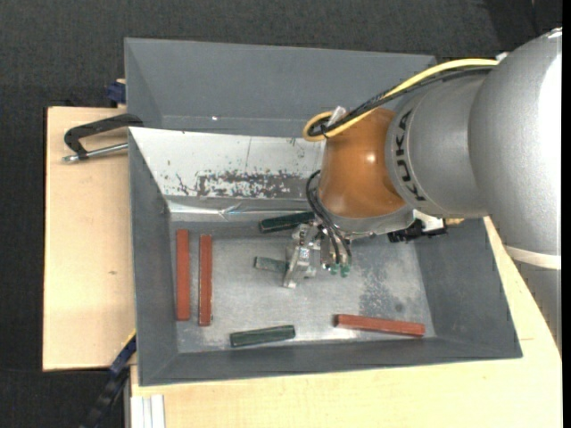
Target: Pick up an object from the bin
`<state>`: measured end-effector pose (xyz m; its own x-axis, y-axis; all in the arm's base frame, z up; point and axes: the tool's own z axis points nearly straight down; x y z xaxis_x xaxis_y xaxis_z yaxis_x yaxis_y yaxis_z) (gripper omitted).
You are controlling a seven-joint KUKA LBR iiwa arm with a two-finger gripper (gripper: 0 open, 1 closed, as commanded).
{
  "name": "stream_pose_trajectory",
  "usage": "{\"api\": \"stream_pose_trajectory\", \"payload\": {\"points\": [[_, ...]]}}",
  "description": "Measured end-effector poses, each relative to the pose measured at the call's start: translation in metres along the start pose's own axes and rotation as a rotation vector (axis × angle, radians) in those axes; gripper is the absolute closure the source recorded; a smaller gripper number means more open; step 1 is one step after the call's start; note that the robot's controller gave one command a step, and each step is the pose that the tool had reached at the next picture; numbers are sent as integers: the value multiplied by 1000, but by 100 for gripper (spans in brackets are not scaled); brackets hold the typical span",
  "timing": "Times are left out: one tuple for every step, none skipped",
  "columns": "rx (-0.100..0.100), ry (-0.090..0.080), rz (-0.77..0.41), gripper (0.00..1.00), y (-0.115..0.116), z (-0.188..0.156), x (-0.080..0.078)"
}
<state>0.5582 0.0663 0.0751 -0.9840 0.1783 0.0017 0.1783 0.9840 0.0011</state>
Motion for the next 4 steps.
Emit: {"api": "stream_pose_trajectory", "payload": {"points": [[-1, -3, 0, 100, 0, -10, -1], [-1, -3, 0, 100, 1, -19, 0], [-2, -4, 0, 100, 1, -31, -1], [0, 0, -1, 100, 1, -45, 0]]}}
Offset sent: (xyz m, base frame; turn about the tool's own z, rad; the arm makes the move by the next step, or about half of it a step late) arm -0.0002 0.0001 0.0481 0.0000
